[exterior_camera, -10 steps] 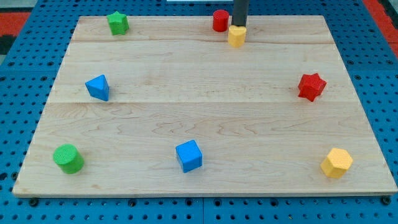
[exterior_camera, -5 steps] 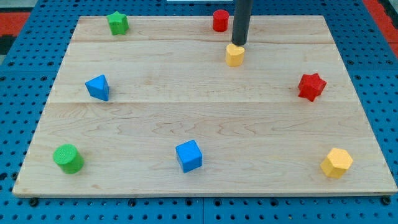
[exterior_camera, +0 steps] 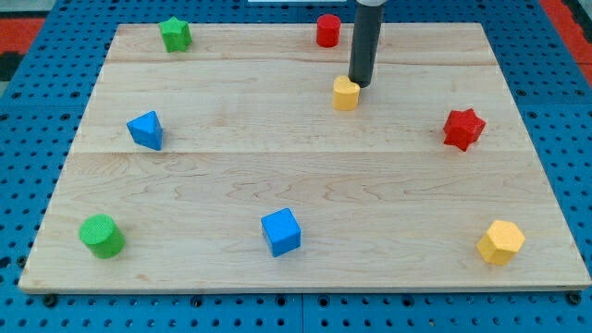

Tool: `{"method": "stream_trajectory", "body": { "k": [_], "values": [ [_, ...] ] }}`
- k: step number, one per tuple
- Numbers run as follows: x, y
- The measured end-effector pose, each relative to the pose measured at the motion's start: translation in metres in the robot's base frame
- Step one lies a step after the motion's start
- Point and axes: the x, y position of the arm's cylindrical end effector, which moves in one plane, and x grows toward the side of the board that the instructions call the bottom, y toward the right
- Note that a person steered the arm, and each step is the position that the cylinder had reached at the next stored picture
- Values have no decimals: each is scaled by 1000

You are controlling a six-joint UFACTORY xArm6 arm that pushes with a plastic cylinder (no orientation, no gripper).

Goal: Push the yellow heart diagonally to the yellow hexagon

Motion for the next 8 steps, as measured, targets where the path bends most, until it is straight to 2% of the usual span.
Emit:
{"method": "stream_trajectory", "body": {
  "k": [2,3,4,5,6,7,8],
  "values": [
    [0,6],
    [16,19],
    [-15,-5],
    [9,-35],
    [58,28],
    [58,31],
    [48,67]
  ]
}}
